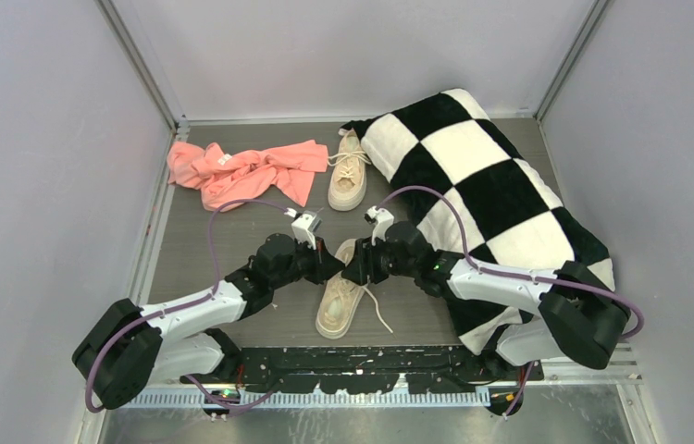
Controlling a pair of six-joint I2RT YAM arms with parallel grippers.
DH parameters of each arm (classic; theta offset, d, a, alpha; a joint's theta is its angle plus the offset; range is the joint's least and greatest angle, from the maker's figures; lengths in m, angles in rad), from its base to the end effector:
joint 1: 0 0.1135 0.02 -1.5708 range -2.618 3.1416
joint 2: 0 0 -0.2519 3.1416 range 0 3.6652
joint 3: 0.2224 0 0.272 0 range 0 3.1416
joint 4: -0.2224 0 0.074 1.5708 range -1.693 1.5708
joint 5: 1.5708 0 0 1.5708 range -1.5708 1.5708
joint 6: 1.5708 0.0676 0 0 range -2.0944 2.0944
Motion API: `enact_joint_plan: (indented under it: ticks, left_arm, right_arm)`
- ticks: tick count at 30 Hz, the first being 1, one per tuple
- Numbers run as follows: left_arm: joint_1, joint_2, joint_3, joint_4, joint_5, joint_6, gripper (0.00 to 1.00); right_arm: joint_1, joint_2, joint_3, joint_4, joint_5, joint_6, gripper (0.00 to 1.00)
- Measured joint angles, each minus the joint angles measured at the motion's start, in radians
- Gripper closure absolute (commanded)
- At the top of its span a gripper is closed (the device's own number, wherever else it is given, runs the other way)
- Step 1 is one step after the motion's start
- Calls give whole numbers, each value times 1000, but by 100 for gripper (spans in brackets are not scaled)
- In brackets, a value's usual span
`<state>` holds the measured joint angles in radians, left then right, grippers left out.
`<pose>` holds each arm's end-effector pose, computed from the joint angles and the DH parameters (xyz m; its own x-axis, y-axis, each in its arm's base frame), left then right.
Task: Tie the shoes
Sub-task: Tie the shoelace on the shoe.
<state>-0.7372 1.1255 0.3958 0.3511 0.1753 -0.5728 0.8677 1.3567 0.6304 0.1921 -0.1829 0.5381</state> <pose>0.1993 -0.1969 0.1567 -0.6537 -0.1273 -0.7459 0.5088 0.6558 -0.5578 0.2011 0.2563 0.1568 -0.7190 -0.0689 -0.6916 -0.5623 0.6425 0.5206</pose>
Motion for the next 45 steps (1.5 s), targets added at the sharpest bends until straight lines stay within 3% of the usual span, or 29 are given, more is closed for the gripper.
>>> enact_joint_plan:
  ticks: [3,15,23,32,41,45]
  left_arm:
    - [0,0,0,-4,-4,-1,99]
    - [0,0,0,-12,-19,-4,100]
    - [0,0,0,-24,-30,-4,98]
    - [0,-27,0,-59,-43,-2,72]
    - [0,-29,0,-68,-43,2,59]
    - [0,-5,3,-64,-33,2,58]
  right_arm:
    - [9,8,5,0,13,-14,56]
    - [22,51,19,16,60,-37,99]
    - [23,51,18,18,62,-31,99]
    - [23,21,-12,34,63,-11,99]
    - [23,8,-25,28,67,-9,99]
    - [23,8,-25,28,68,-8,99]
